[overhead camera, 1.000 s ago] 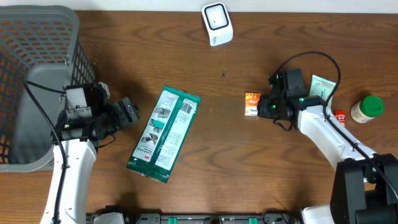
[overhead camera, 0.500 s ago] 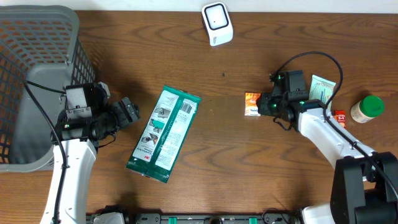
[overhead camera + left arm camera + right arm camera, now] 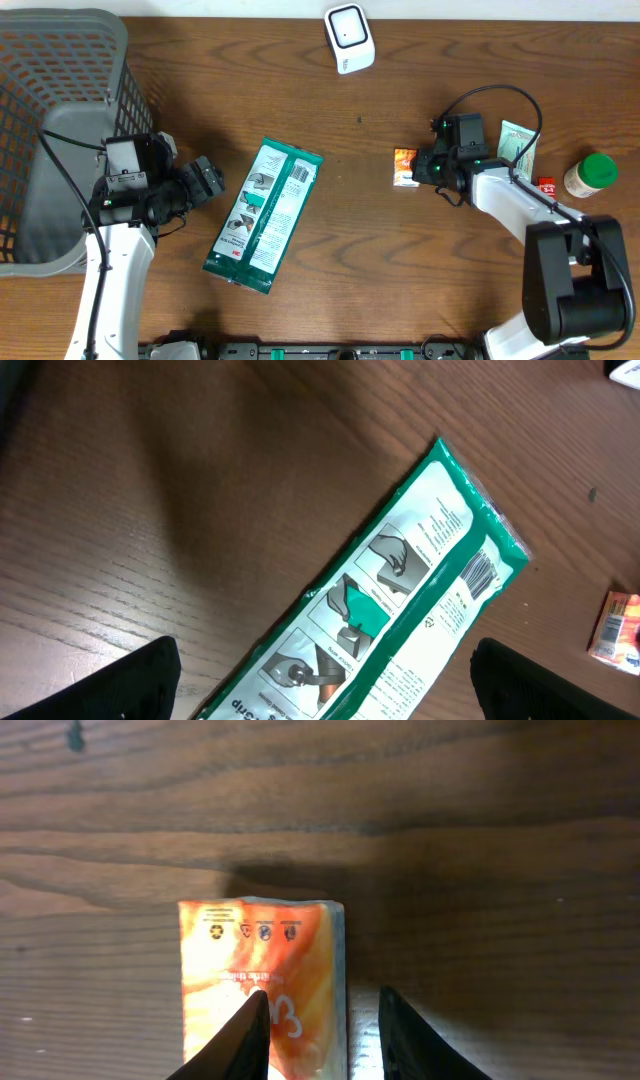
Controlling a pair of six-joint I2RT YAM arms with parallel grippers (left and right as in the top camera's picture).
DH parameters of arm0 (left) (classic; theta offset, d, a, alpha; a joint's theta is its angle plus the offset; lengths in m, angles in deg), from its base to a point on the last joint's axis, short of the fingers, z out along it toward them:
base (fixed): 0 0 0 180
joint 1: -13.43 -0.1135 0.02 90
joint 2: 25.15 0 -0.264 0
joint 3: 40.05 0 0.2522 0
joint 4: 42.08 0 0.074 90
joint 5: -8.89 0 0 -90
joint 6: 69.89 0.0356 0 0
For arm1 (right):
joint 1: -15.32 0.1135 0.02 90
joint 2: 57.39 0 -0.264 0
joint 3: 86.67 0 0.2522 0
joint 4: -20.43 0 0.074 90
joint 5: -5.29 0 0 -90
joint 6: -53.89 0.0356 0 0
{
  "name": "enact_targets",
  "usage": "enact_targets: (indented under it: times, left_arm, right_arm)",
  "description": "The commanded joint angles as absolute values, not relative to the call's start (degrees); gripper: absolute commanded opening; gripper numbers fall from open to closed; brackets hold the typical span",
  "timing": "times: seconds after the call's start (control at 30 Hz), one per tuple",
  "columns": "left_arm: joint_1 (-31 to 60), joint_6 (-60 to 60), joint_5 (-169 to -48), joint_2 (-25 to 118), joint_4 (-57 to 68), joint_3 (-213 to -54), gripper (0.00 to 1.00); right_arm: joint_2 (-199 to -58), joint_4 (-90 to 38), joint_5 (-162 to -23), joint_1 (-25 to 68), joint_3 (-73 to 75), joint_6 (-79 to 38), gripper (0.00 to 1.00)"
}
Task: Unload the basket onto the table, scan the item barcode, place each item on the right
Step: 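Lower the right gripper and close it on the orange pack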
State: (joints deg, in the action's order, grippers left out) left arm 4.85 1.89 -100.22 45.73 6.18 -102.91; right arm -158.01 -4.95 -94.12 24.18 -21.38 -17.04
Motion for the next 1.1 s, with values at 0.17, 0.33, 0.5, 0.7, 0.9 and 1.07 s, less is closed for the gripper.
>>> enact_targets:
  times: [0.17,0.33,0.5,0.7,0.9,1.07]
  left_arm:
    - [4.33,1.17,-99.44,45.94,6.36,-103.26,0.93]
    - [4.33,1.17,-99.44,45.97,6.36,-103.26,0.93]
    - [4.33,1.17,-99.44,45.94,6.36,-103.26,0.93]
    - [4.33,1.17,-99.44,45.97,6.36,-103.26,0.93]
    - [4.35,1.17,-99.44,45.94,6.36,-103.26,0.93]
    - [4.35,1.17,-99.44,45.97,6.36,-103.26,0.93]
  right_arm:
    - [-161.20,-4.84,-93.79,23.88,-21.69,-17.06,0.16]
    - [-159.62,-4.41,-94.27,23.88,-21.45,-17.08,0.09]
    - [-155.14,-6.09,-94.25,23.88,-21.32,-17.08,0.15]
    - [-154.31,-9.04,-94.09,24.03,-21.58,-17.06,0.33]
    - [-155.62,-8.01,-92.96,24.05,-24.62,-16.82,0.33]
    - [-156.37,-2.72,-92.50,24.05,-28.16,-16.80,0.24]
